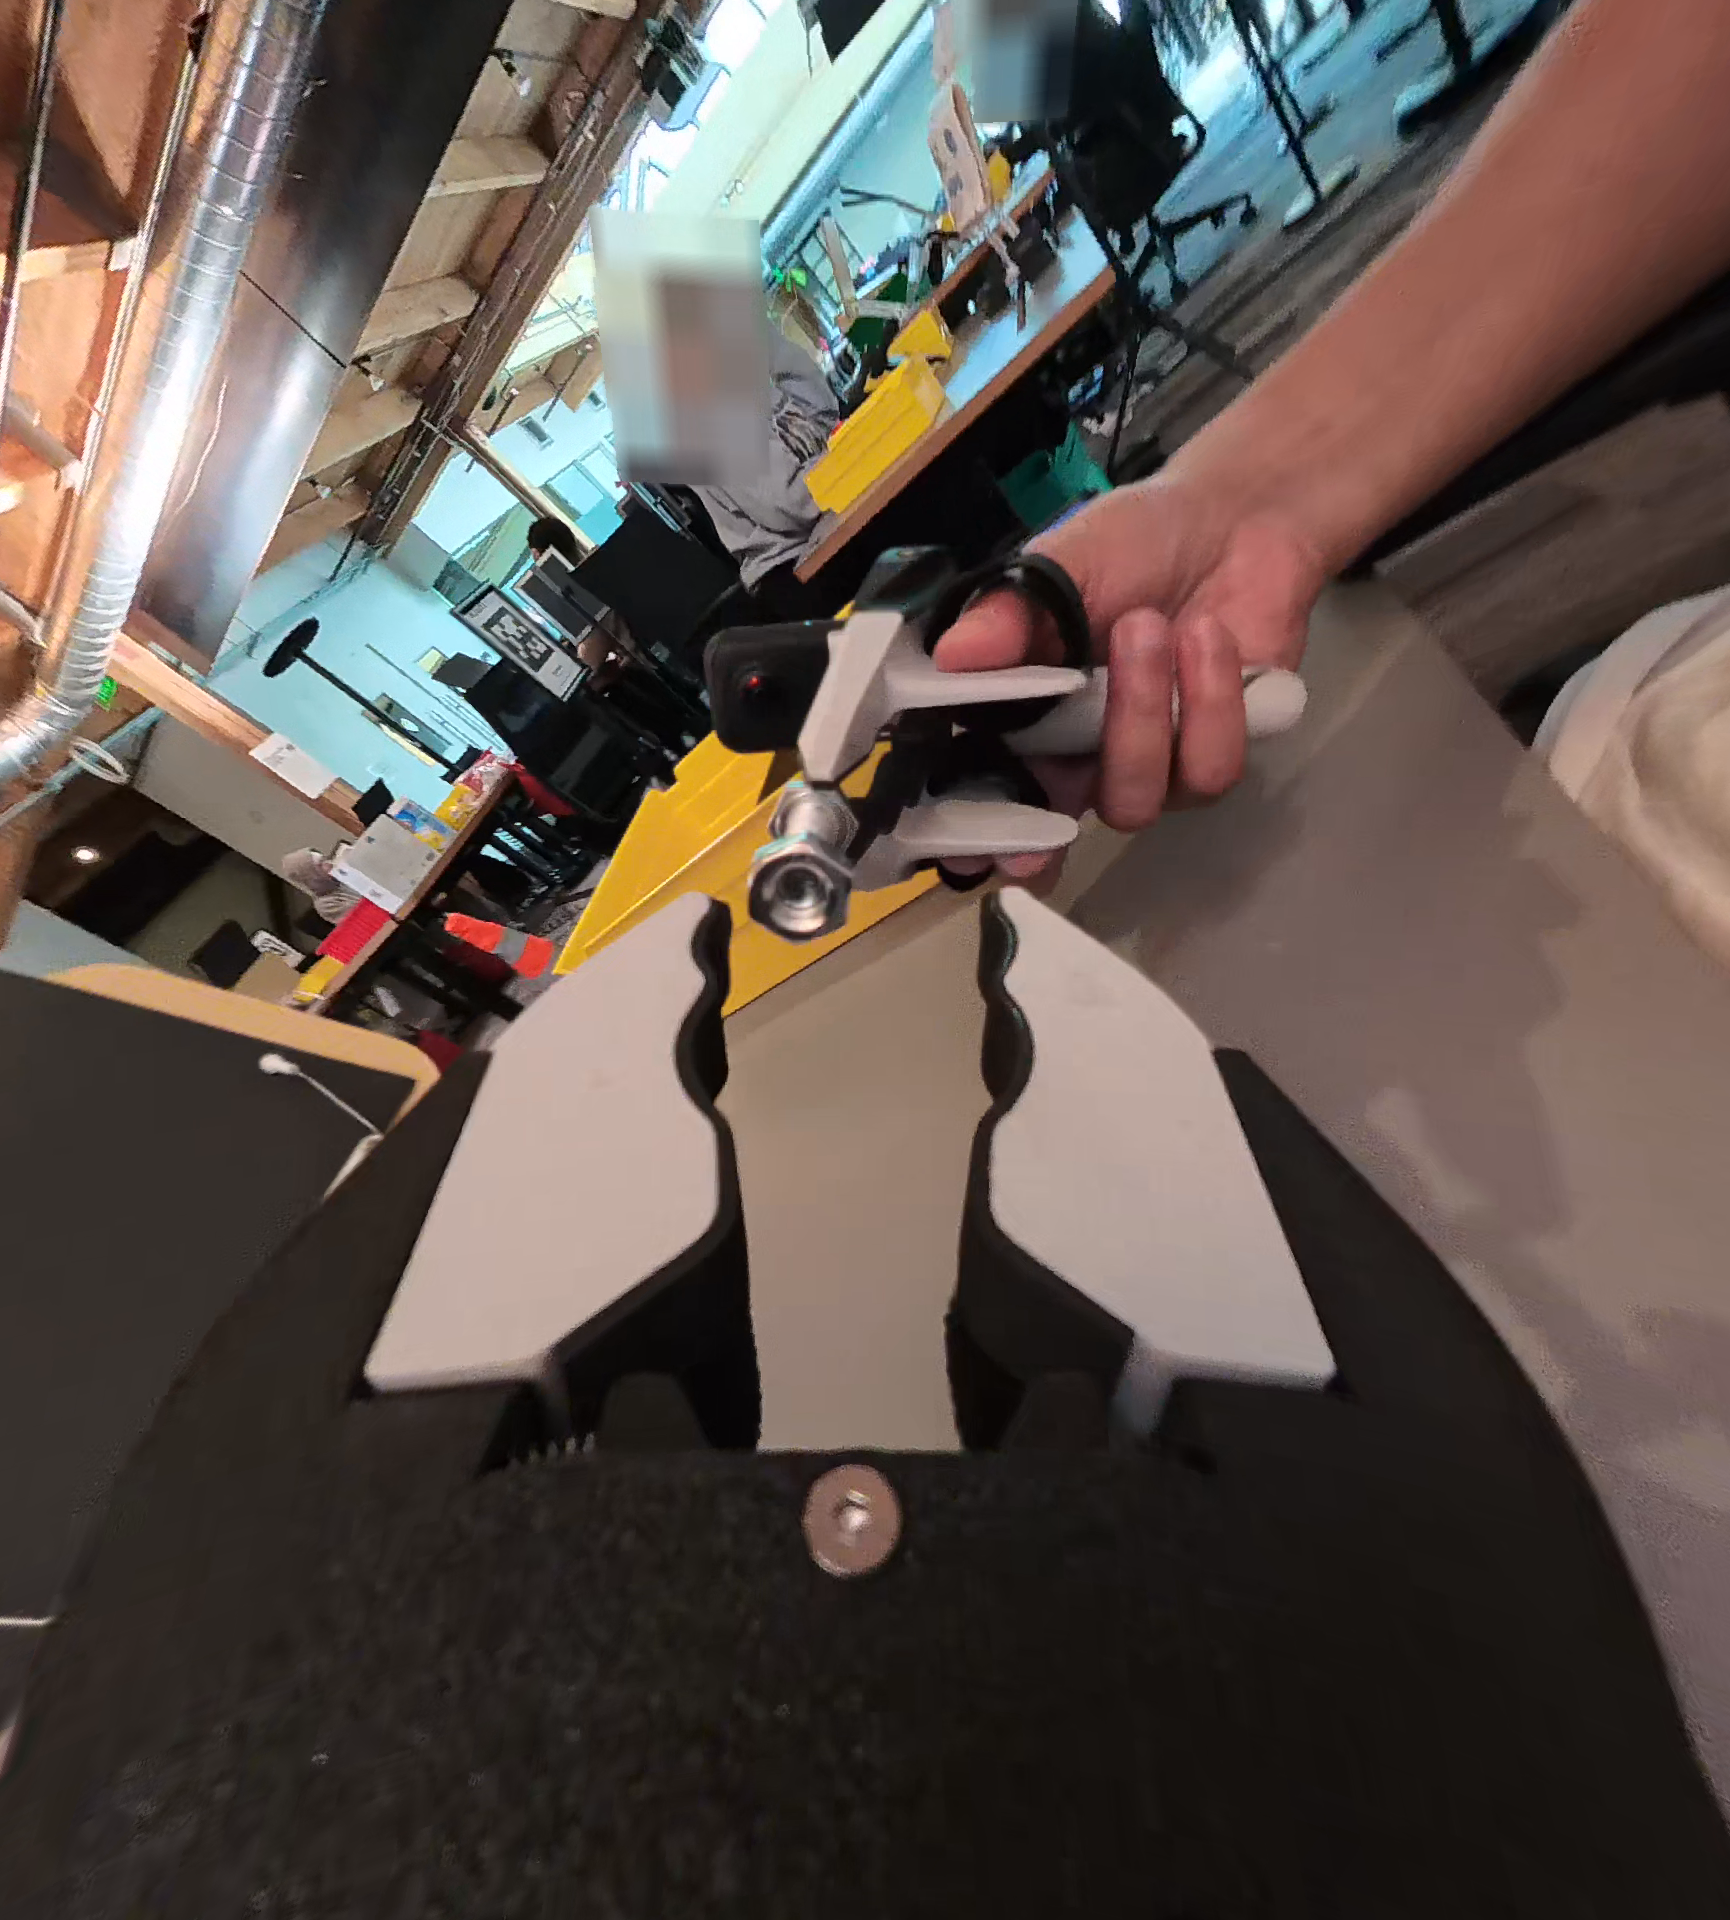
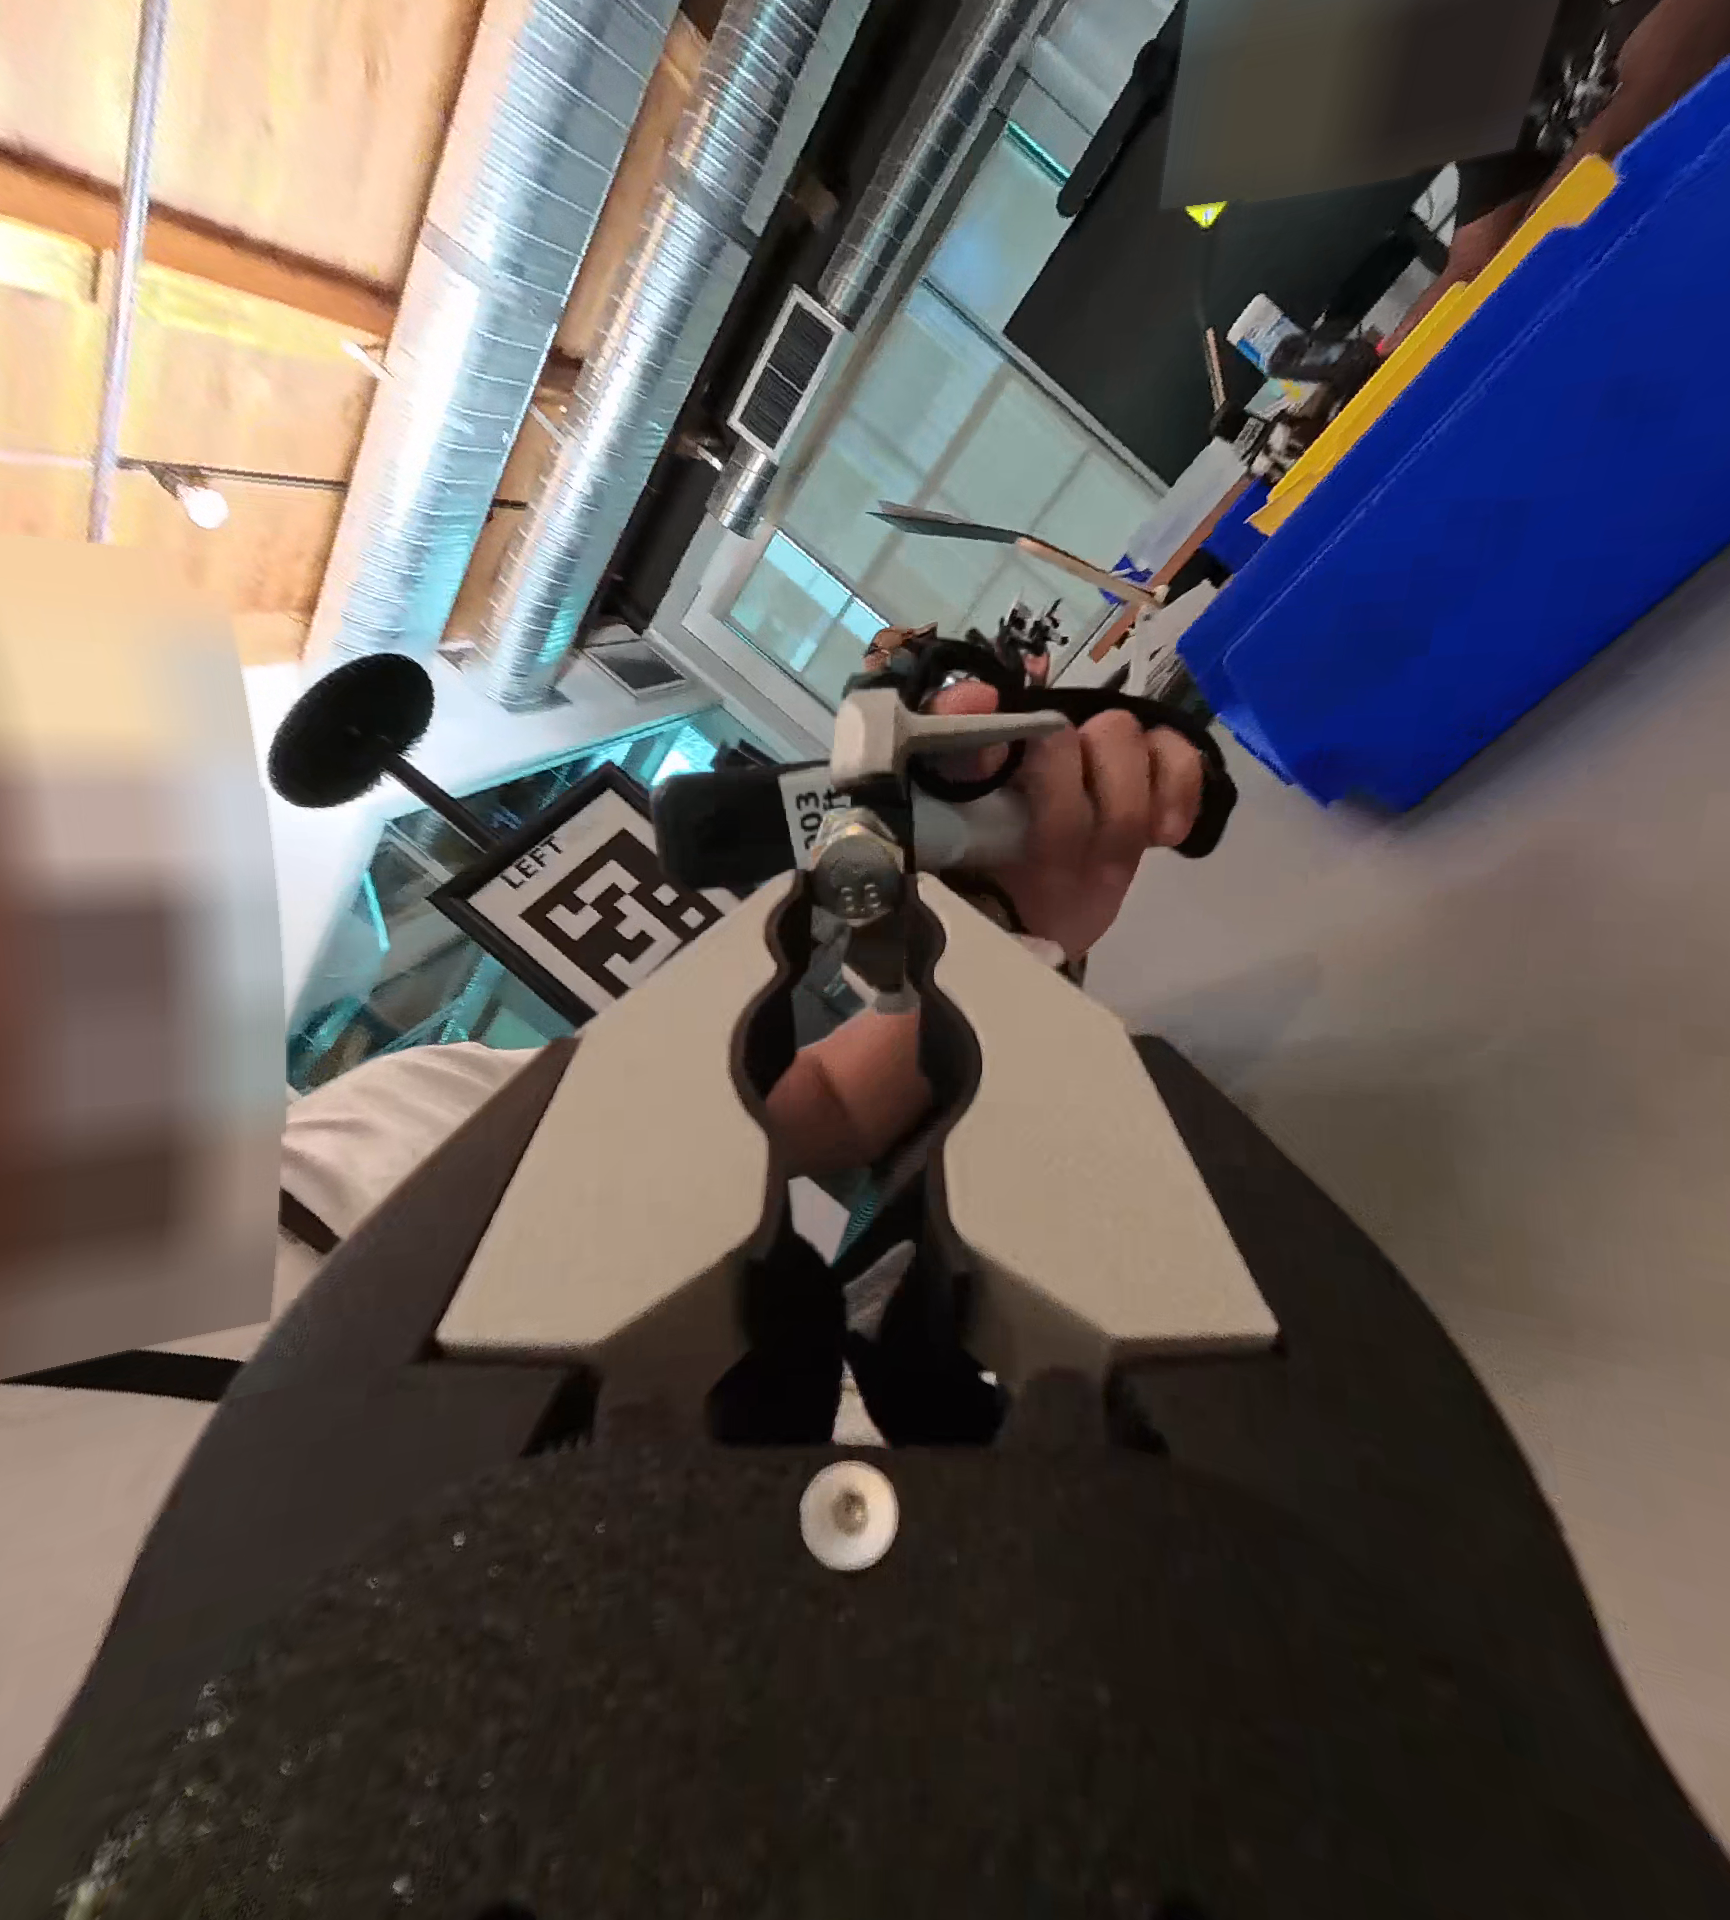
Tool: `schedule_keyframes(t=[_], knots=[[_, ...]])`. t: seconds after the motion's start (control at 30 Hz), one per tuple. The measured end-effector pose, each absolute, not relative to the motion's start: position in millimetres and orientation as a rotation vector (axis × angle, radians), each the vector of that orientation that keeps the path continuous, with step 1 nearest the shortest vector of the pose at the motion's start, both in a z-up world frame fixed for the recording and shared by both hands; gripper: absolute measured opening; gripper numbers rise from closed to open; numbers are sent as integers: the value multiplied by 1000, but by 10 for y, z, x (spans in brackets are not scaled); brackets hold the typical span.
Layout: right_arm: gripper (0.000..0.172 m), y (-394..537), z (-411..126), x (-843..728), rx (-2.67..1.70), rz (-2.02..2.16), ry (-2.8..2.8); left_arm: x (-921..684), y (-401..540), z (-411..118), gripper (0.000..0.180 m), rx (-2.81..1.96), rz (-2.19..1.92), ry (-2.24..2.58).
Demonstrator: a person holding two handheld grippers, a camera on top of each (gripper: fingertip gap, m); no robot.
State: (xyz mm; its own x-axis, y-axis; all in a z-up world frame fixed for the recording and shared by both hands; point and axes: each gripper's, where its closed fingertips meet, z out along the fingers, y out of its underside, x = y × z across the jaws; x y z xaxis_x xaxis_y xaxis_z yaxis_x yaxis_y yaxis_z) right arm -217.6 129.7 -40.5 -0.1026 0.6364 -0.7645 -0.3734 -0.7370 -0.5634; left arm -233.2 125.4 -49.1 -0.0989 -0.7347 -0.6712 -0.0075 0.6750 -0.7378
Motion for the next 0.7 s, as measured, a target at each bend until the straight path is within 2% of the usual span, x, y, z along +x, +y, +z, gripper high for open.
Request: schedule_keyframes(t=[0.17,0.3,0.47,0.7], knots=[[16,1282,-490,-2232,-1545,1931,-294,-2323,1231,-498,18,-596,-603,1587],[16,1324,-492,-2209,-1546,1864,-305,-2307,1290,-511,18,-778,-686,1560],[16,1308,-386,-2171,-1476,1429,-571,-2279,1282,-448,18,-1190,-1128,1432],[17,1207,-241,-2067,-1238,679,-943,-2377,1344,-192,17,-1481,-1864,1086]])
